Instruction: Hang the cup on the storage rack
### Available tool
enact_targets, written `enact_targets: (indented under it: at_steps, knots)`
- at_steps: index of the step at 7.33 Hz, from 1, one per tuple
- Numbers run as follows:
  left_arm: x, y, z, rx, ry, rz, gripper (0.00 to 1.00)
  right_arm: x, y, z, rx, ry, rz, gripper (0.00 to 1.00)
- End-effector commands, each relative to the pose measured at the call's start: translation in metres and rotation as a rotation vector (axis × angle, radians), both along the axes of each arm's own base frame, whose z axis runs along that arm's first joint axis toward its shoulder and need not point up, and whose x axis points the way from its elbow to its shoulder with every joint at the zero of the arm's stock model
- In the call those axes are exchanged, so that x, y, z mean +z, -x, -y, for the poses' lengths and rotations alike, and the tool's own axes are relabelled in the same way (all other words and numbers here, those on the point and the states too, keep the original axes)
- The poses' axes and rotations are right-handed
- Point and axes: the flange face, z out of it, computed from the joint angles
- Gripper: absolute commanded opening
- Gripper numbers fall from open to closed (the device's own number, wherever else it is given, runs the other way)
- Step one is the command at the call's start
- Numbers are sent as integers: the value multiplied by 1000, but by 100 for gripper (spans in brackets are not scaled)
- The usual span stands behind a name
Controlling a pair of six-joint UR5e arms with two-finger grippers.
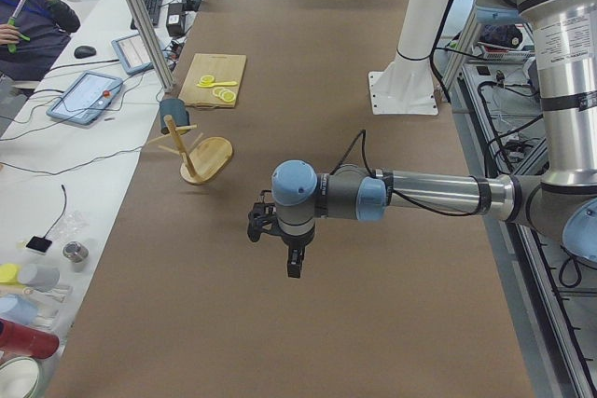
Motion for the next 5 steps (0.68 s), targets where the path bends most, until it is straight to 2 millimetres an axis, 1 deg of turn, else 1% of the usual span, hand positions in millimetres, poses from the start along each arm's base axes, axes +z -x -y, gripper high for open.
enact_targets:
  at_steps: [1,2,3,5]
  knots:
    - [0,-1,0,0,0,0,99,3,0,-4,-2,2,-5,100]
    - [-2,0,0,-1,-3,0,99,3,0,-5,-1,4,-2,100]
    - [0,0,3,1,-1,4,99,3,0,-5,-1,4,-2,100]
    - [-7,-1,4,3,-17,-1,99,5,0,-6,-2,7,-6,100]
